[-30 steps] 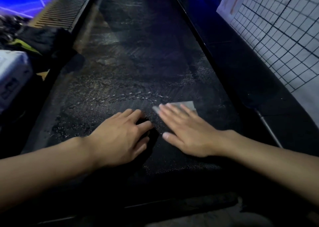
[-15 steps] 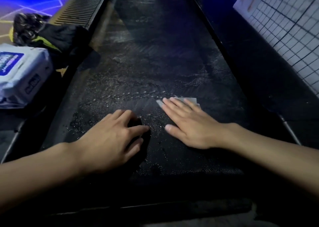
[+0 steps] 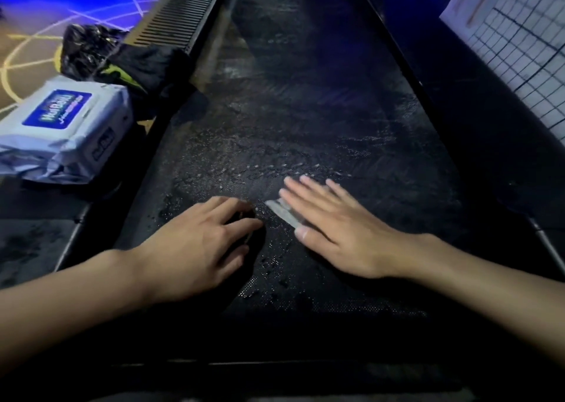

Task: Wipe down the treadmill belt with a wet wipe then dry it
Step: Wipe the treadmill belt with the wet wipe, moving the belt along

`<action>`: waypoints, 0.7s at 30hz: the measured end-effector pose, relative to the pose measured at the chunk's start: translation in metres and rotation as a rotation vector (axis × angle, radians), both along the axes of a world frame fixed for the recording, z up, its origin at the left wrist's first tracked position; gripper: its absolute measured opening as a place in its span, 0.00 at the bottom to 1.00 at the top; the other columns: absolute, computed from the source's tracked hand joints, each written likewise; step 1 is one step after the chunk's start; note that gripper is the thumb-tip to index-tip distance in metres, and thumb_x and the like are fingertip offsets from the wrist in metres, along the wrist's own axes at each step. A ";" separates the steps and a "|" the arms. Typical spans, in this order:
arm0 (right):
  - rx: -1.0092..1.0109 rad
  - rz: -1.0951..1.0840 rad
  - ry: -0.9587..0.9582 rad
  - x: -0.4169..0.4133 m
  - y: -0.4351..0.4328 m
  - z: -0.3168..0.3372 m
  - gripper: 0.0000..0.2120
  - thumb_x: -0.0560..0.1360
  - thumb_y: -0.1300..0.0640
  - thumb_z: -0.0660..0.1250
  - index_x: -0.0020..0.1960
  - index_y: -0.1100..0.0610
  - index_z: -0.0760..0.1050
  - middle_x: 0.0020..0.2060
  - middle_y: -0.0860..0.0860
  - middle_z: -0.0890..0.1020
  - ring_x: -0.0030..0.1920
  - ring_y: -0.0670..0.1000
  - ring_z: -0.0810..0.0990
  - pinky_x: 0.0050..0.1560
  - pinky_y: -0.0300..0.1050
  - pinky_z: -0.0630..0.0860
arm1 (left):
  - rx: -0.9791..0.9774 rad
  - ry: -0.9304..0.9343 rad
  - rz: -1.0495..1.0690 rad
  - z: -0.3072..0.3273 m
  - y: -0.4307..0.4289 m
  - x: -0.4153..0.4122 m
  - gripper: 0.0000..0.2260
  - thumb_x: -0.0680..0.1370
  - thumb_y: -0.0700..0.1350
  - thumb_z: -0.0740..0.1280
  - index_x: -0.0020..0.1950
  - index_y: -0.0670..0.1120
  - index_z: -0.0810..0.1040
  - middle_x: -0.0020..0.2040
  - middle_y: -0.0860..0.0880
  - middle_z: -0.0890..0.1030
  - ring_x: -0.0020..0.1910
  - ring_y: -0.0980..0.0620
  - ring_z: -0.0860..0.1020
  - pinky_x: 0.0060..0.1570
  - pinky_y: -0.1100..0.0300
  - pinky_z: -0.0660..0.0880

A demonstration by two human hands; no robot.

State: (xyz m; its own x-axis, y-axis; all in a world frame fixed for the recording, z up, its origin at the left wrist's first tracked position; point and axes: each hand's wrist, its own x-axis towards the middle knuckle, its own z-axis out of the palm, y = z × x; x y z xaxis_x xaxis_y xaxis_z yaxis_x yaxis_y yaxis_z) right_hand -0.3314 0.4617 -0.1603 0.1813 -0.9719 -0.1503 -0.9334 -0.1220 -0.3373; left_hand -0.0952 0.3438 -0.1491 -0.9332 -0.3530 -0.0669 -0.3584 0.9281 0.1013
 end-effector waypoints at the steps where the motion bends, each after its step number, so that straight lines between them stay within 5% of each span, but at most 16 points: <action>1: -0.019 -0.029 -0.004 -0.003 0.000 0.000 0.33 0.80 0.36 0.36 0.81 0.47 0.38 0.79 0.42 0.38 0.77 0.39 0.32 0.78 0.47 0.33 | -0.006 0.001 0.024 -0.003 0.002 0.004 0.22 0.78 0.56 0.55 0.69 0.51 0.72 0.67 0.49 0.71 0.65 0.49 0.71 0.64 0.53 0.71; 6: 0.075 0.068 0.172 0.019 0.008 -0.010 0.33 0.76 0.33 0.31 0.77 0.45 0.29 0.78 0.46 0.33 0.76 0.44 0.27 0.77 0.50 0.33 | 0.000 0.067 0.222 -0.025 0.029 0.023 0.24 0.79 0.58 0.54 0.72 0.50 0.70 0.66 0.45 0.70 0.66 0.44 0.69 0.66 0.48 0.70; 11: 0.074 0.127 0.199 0.017 -0.017 -0.009 0.35 0.77 0.34 0.32 0.79 0.47 0.32 0.78 0.45 0.33 0.76 0.43 0.27 0.77 0.50 0.32 | -0.015 0.109 0.244 -0.027 0.029 0.034 0.21 0.80 0.58 0.54 0.67 0.49 0.74 0.67 0.46 0.71 0.69 0.45 0.69 0.67 0.49 0.68; 21: 0.086 0.149 0.236 0.013 -0.033 -0.005 0.28 0.78 0.35 0.32 0.75 0.37 0.28 0.78 0.45 0.32 0.75 0.44 0.26 0.77 0.53 0.33 | -0.003 0.189 0.340 -0.024 0.024 0.038 0.19 0.79 0.59 0.56 0.64 0.58 0.79 0.59 0.48 0.75 0.59 0.47 0.73 0.56 0.52 0.71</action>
State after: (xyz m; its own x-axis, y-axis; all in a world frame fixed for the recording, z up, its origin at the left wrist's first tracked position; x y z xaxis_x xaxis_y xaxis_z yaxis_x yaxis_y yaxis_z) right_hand -0.3180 0.4291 -0.1649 0.2710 -0.9191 -0.2860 -0.9614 -0.2437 -0.1279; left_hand -0.0572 0.3682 -0.1736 -0.7587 -0.6442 0.0967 -0.6207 0.7599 0.1928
